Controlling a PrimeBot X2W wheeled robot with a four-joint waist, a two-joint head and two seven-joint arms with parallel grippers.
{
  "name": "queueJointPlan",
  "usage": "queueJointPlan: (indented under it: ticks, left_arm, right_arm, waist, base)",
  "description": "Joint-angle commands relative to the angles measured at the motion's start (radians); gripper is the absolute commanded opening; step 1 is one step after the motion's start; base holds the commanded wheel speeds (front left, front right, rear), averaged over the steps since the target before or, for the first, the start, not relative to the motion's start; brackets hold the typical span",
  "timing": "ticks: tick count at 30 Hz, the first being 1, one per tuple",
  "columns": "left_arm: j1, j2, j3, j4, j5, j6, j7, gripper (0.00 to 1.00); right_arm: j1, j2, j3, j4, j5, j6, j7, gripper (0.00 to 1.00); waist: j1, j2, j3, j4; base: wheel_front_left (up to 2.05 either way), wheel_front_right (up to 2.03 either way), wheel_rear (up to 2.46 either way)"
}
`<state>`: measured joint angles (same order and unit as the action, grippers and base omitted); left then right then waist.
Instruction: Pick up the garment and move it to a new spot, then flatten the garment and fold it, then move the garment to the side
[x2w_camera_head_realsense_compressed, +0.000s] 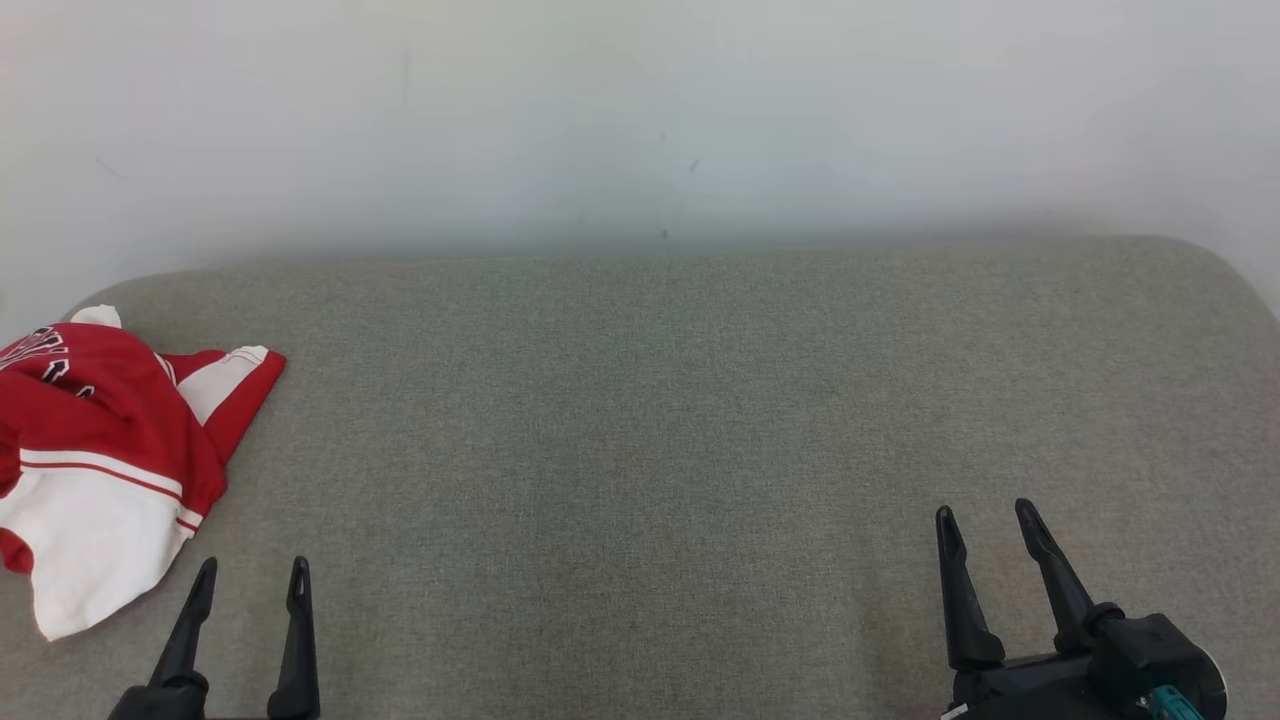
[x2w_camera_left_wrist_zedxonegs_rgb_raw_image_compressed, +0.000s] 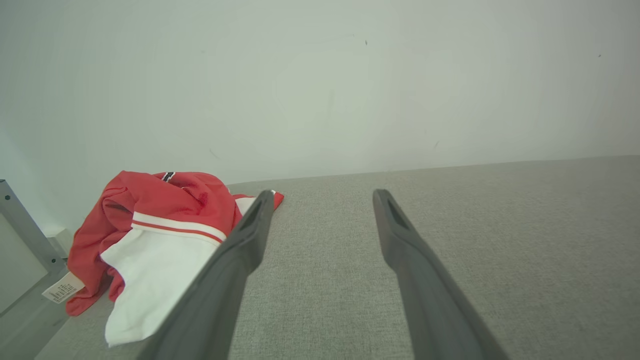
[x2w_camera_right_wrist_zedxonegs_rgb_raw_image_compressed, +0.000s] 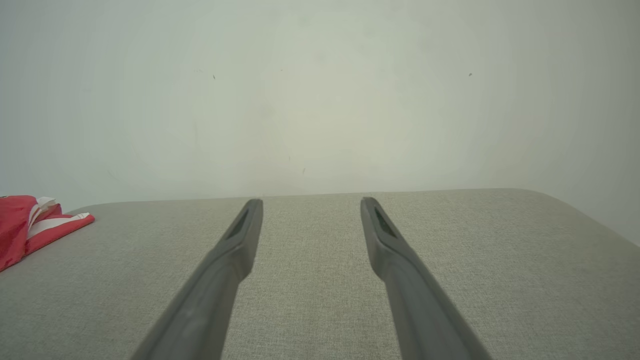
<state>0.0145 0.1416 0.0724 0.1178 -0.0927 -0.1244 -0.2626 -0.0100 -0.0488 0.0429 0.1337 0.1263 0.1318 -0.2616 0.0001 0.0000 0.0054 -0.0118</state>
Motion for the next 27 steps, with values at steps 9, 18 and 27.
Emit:
queueJointPlan:
  ticks: [9,18,27]
  left_arm:
    - [-0.004,0.003,0.009,0.028,-0.013,0.009,-0.004,1.0]
    - [-0.007,0.007,0.005,0.035,-0.022,0.018,0.001,1.0]
    - [-0.002,0.011,0.0,0.03,-0.032,0.025,0.007,1.0]
  right_arm:
    - [0.008,-0.003,-0.007,-0.004,-0.008,-0.002,-0.005,1.0]
    - [0.009,-0.003,-0.012,0.002,-0.002,-0.002,-0.005,1.0]
    - [0.01,-0.003,-0.009,0.004,0.002,-0.002,-0.005,1.0]
  waist:
    - [-0.0001,0.0,-0.005,0.003]
    - [-0.0001,0.0,-0.008,0.001]
    - [-0.0001,0.0,-0.006,0.001]
  base:
    - [0.0,0.0,0.0]
    - [0.0,0.0,0.0]
    - [0.0,0.0,0.0]
